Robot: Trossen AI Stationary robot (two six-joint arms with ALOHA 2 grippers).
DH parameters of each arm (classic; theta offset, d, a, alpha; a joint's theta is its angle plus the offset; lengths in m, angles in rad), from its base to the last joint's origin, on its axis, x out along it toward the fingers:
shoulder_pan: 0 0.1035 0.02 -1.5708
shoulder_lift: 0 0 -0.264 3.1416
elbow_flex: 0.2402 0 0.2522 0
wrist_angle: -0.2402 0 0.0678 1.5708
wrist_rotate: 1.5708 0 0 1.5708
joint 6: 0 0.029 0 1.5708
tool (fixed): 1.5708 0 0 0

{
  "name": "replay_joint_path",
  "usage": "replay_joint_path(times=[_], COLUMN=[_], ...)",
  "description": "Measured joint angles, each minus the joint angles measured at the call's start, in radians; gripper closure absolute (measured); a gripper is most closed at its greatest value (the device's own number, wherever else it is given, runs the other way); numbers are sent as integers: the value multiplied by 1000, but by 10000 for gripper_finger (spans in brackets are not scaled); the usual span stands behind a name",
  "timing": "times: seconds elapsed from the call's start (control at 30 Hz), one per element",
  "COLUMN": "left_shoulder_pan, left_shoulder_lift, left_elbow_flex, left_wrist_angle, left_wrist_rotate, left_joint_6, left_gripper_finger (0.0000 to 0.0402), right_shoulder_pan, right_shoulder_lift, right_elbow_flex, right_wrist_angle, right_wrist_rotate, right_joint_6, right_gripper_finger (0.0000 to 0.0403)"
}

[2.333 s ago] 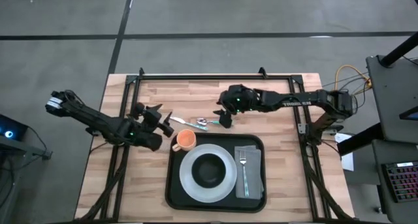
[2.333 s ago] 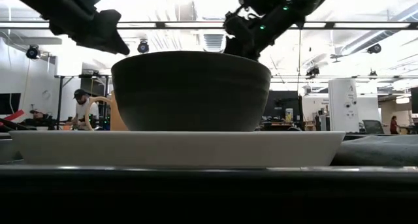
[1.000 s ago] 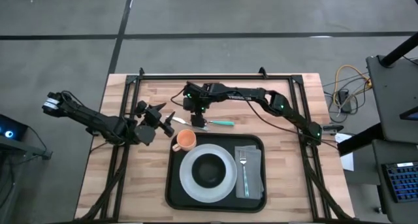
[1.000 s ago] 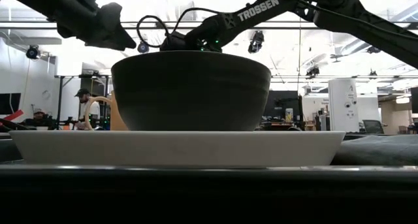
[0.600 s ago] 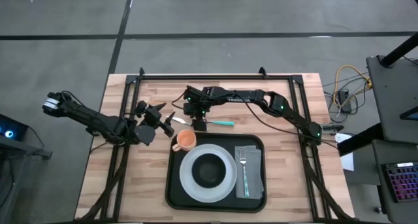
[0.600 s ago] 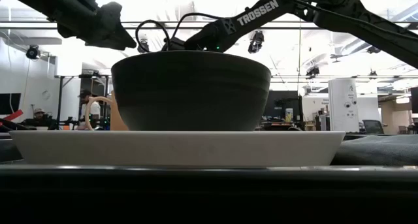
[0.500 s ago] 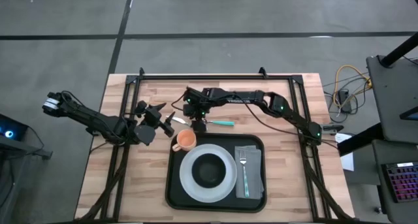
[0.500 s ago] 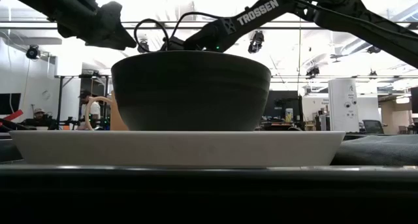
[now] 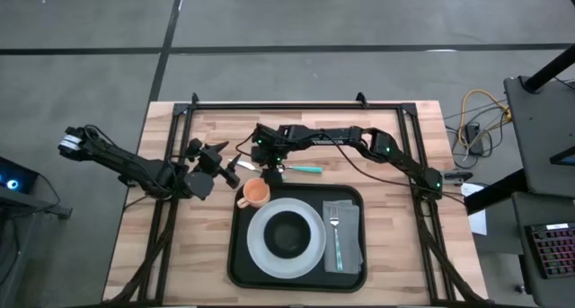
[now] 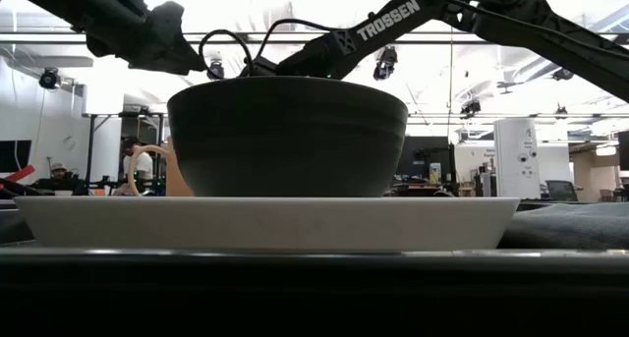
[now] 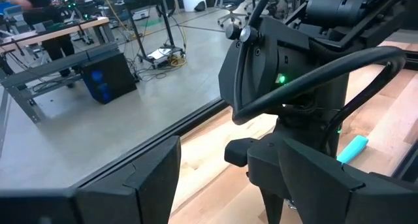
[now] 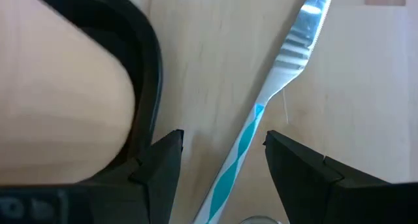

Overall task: Set up tray
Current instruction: Put the blue knife on the gray napkin to the right of the fork on the black tray

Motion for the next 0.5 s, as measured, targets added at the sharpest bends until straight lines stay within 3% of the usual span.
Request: replay_joint_path(times=[0.5], left_shoulder_pan=[0], left_shoulder_lift=[0], left_elbow_flex=[0], left_wrist_angle=[9], left_wrist_rotate=[1], left_joint_6=[0], left_gripper_finger=[164], right_shoulder_pan=[6], right_shoulder_lift=[-5], right_elbow_flex=[-73], right_wrist_angle=[42], right_wrist_rotate=[45], right_joint_6=[65], right_gripper_finger=[195])
